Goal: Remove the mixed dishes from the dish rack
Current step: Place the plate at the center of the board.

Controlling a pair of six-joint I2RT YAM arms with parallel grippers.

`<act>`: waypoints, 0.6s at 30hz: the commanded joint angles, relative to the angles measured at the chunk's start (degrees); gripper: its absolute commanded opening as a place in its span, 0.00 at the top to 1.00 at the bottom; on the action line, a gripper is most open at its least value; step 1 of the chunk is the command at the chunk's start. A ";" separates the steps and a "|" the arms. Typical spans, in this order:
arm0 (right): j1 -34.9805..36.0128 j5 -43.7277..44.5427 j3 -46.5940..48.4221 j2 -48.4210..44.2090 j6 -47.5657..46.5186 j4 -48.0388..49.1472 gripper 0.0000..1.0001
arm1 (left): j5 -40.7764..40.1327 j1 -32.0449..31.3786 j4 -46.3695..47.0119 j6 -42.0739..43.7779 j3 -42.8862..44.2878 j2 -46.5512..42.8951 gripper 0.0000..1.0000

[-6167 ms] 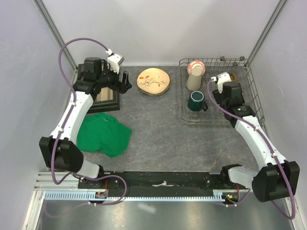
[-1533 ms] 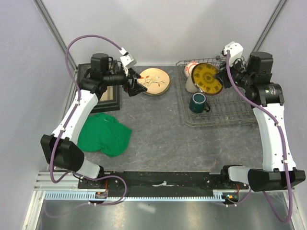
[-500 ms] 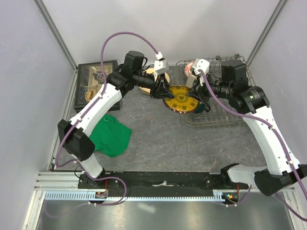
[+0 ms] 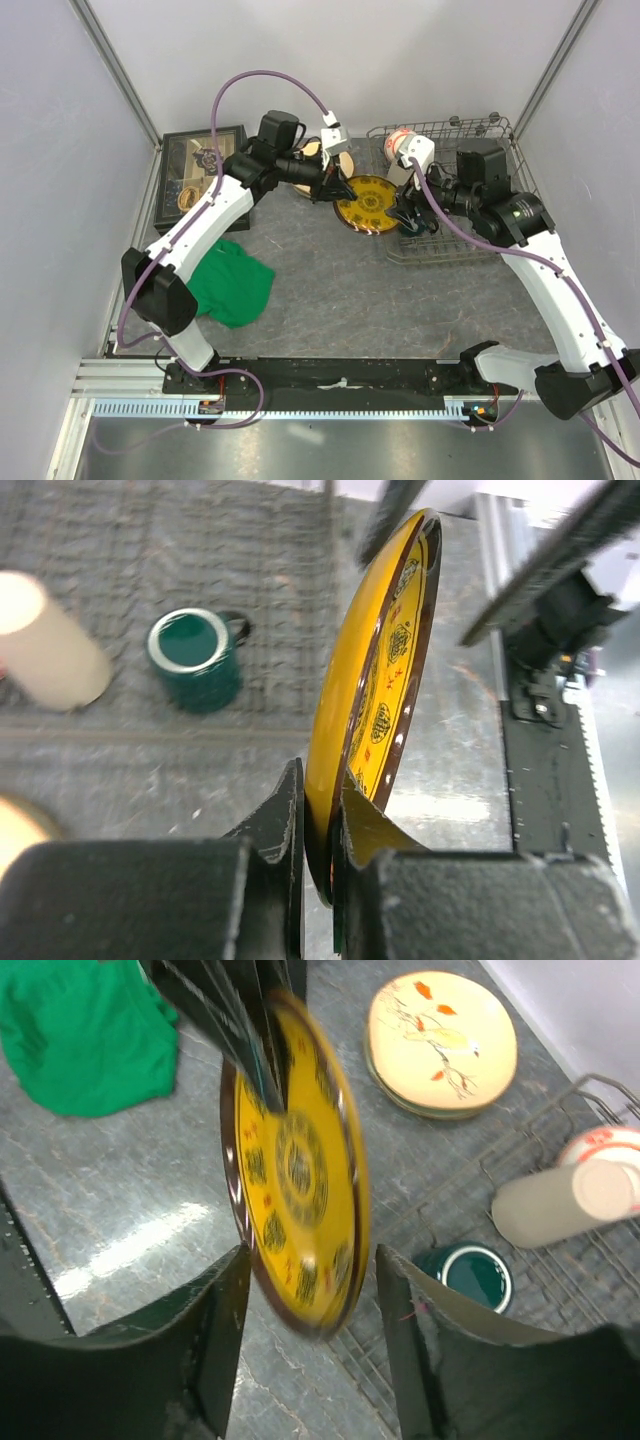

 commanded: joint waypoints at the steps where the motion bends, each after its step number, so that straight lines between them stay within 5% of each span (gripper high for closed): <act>1: 0.22 5.19 -2.35 -2.89 -0.54 4.10 0.36 | -3.40 3.75 4.53 -4.38 0.52 -1.19 0.98; 18: 0.31 11.61 -13.52 -9.49 1.83 10.69 0.31 | -13.06 16.85 9.28 -31.81 16.33 23.14 0.98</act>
